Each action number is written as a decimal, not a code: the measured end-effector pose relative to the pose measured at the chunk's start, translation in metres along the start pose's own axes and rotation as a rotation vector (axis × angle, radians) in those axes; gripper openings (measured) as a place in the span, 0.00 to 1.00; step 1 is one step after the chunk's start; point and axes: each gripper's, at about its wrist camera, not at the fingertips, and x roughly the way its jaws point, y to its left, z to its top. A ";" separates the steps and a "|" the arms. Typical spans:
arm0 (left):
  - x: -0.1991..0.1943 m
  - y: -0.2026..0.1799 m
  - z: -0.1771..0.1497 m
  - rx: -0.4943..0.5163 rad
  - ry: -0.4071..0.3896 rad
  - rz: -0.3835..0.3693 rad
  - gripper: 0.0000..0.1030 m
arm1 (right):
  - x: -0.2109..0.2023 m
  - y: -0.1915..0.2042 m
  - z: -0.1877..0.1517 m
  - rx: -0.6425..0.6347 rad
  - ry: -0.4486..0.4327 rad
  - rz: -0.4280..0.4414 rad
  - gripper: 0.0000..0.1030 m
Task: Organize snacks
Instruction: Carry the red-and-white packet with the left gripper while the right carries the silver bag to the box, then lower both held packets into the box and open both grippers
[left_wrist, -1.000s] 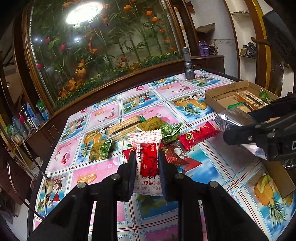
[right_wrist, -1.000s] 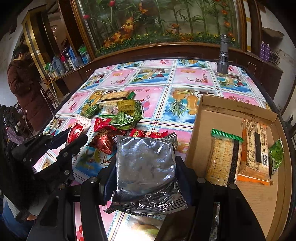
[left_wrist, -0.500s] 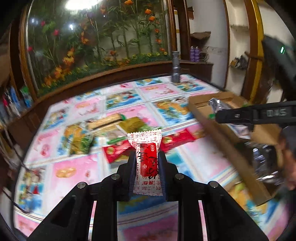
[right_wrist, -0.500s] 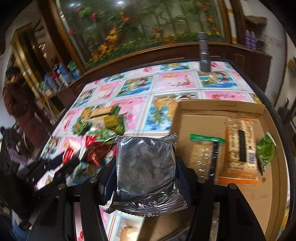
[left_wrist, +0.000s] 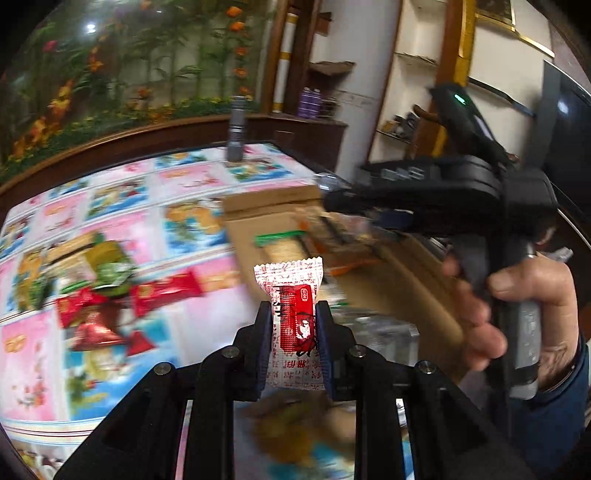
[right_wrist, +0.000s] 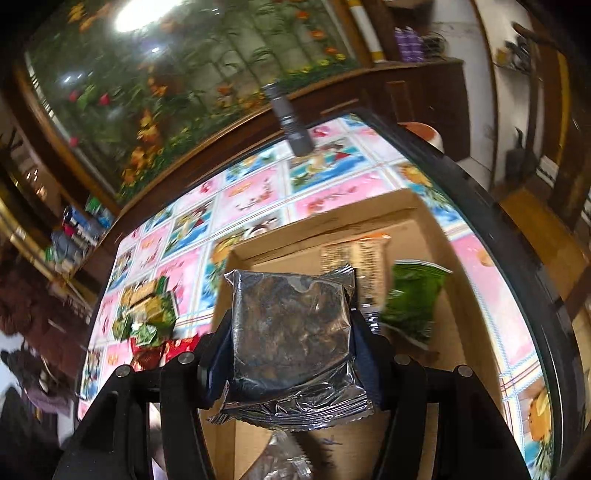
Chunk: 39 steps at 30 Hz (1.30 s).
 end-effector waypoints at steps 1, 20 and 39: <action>0.005 -0.007 0.000 0.007 0.009 -0.012 0.21 | 0.000 -0.002 0.001 0.005 -0.001 -0.008 0.61; 0.060 -0.043 0.006 0.023 0.107 -0.103 0.24 | 0.012 -0.031 0.003 0.062 0.049 -0.152 0.61; 0.048 -0.037 0.008 -0.029 0.085 -0.188 0.44 | -0.003 -0.030 0.007 0.078 -0.012 -0.161 0.62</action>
